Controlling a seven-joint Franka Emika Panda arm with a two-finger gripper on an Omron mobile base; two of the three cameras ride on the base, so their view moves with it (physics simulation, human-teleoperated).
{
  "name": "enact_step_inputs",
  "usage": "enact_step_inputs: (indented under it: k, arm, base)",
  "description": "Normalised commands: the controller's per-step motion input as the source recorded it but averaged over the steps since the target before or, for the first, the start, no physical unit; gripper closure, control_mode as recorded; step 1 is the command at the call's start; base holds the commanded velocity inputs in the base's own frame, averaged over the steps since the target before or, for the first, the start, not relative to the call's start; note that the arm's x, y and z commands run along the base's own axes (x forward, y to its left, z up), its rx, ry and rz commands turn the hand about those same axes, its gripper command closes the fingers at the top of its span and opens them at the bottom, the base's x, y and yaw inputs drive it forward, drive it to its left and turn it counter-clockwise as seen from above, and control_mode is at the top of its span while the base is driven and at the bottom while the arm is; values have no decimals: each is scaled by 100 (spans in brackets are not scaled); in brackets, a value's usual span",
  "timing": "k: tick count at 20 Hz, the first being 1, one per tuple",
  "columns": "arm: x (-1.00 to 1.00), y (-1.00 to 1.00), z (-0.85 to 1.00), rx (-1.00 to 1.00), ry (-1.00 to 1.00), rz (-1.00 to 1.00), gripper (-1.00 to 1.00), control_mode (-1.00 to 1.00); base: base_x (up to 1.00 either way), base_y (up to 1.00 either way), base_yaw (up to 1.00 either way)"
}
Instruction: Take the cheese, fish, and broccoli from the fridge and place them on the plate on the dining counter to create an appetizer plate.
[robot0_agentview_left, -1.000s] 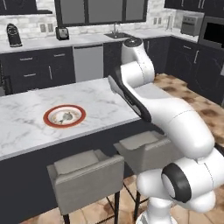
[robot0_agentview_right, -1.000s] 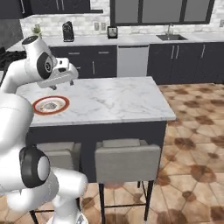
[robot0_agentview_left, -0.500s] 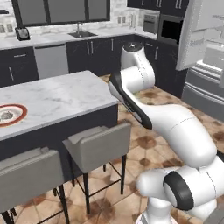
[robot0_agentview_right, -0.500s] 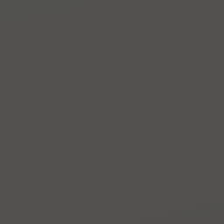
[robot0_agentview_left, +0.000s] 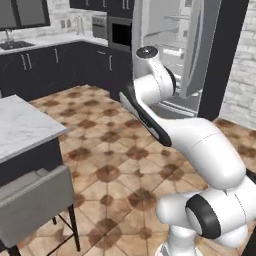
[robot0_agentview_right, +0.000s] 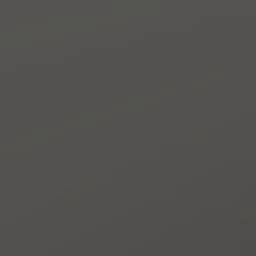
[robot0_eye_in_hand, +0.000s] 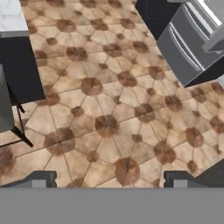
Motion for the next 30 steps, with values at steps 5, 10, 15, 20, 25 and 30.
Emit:
enact_step_inputs:
  k: [5, 10, 15, 20, 25, 30]
  arm:
    - [0, 0, 0, 0, 0, 0, -100, 100]
    - [0, 0, 0, 0, 0, 0, -100, 100]
    - [0, 0, 0, 0, 0, 0, -100, 100]
    - [0, 0, 0, 0, 0, 0, -100, 100]
    - [0, 0, 0, 0, 0, 0, -100, 100]
    - [0, 0, 0, 0, 0, 0, -100, 100]
  base:
    - [62, -100, -36]
    - [100, -98, -10]
    - [100, -63, 4]
    - [100, -43, 11]
    - [100, -6, 10]
    - [100, 29, 5]
